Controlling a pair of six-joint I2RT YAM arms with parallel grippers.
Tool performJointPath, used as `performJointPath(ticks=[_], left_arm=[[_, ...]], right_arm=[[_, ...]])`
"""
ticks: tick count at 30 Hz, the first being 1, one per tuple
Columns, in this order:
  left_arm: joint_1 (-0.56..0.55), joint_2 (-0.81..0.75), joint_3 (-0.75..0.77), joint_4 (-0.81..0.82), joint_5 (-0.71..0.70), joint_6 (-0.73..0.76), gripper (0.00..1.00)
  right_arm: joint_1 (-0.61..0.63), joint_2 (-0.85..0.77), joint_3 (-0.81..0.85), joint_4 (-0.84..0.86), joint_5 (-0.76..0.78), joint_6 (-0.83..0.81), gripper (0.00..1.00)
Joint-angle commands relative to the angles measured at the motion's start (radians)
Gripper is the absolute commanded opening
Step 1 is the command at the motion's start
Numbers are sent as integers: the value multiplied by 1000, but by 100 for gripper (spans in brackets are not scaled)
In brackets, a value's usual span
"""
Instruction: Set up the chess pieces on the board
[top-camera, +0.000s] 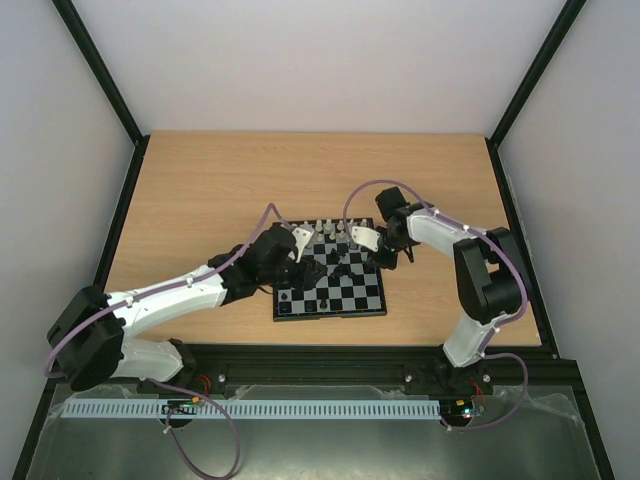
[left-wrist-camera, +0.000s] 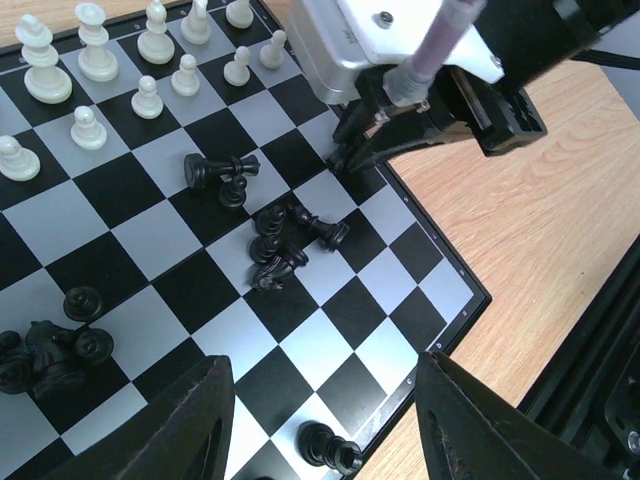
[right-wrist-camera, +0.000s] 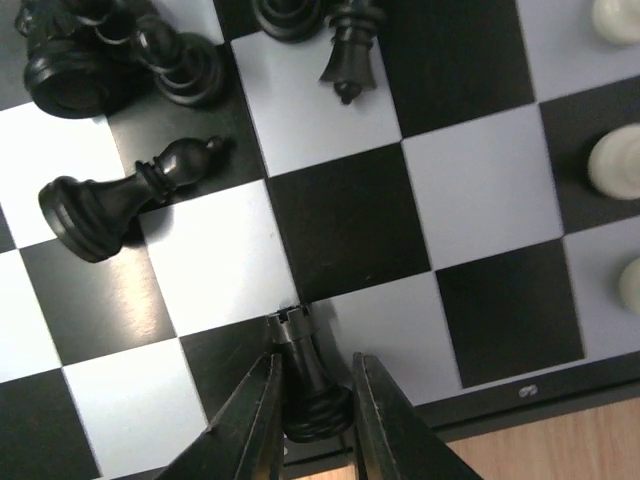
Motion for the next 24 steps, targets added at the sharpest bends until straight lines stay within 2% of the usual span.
performJointPath(ticks=[1,4,9,14,19,24], left_arm=[[29,26,18,28,-21,-110,51],[86,46,-11,102,74,-224,53],[158,91,-43,316,261,-358,51],[157,156,-6,443,389,-408,47],[140,195,-1,576,477,-462,45],[109,234,35,582,504,-460,45]], right_arm=[[7,-52,-59,-45,-23,75,12],[7,-134,-92,-1,-78,186,8],[7,-298,-115,18,-235,387,7],[7,-415,-141,39,-364,532,7],[8,-490,-187,82,-416,607,8],[7,-515,-213,93,-432,618,8]])
